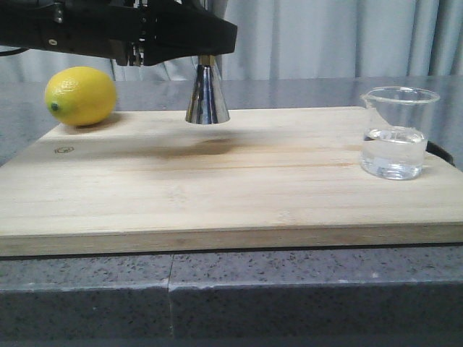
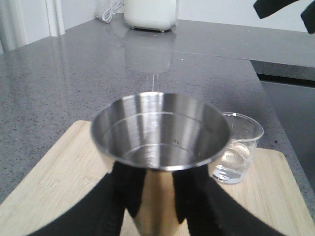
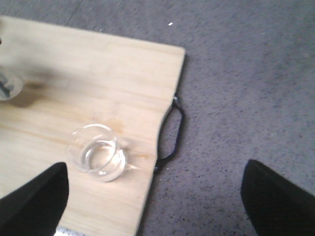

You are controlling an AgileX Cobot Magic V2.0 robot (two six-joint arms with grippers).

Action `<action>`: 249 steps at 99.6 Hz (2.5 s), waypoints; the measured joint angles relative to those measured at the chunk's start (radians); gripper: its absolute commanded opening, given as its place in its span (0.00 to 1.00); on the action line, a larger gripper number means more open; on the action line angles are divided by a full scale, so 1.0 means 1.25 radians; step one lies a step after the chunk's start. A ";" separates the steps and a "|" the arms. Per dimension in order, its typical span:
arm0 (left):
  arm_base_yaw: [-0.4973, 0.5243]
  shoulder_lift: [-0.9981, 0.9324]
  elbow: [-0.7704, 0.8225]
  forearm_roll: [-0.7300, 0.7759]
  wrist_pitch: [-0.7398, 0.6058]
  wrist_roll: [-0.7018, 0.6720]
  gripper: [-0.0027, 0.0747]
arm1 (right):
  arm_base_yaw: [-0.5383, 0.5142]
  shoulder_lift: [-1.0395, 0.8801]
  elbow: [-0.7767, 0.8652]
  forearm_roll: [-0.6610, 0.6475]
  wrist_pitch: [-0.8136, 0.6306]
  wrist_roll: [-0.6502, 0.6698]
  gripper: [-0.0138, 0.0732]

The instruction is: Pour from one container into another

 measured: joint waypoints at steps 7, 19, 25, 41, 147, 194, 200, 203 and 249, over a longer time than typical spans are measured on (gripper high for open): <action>0.000 0.000 0.000 0.000 0.000 0.000 0.32 | 0.058 0.047 -0.040 -0.023 0.038 0.000 0.87; 0.000 0.000 0.000 0.000 0.000 0.000 0.32 | 0.144 0.116 -0.103 -0.042 0.100 0.000 0.87; 0.000 0.000 0.000 0.000 0.000 0.000 0.32 | 0.171 0.148 -0.133 -0.044 0.139 0.004 0.87; 0.000 0.000 0.000 0.000 0.000 0.000 0.32 | 0.207 0.226 -0.208 -0.087 0.244 0.047 0.87; 0.000 0.000 0.000 0.000 0.000 -0.001 0.32 | 0.294 -0.039 0.492 -0.037 -0.779 0.083 0.87; 0.000 0.000 0.000 0.000 0.002 -0.001 0.32 | 0.296 0.109 0.550 -0.037 -1.003 0.084 0.87; 0.000 0.000 0.000 0.000 0.002 -0.001 0.32 | 0.296 0.139 0.550 -0.037 -1.030 0.084 0.87; 0.000 0.000 0.000 0.000 0.002 -0.001 0.32 | 0.296 0.150 0.550 -0.037 -1.040 0.084 0.87; 0.000 0.000 0.000 0.000 0.002 -0.001 0.32 | 0.296 0.229 0.550 -0.037 -1.107 0.084 0.71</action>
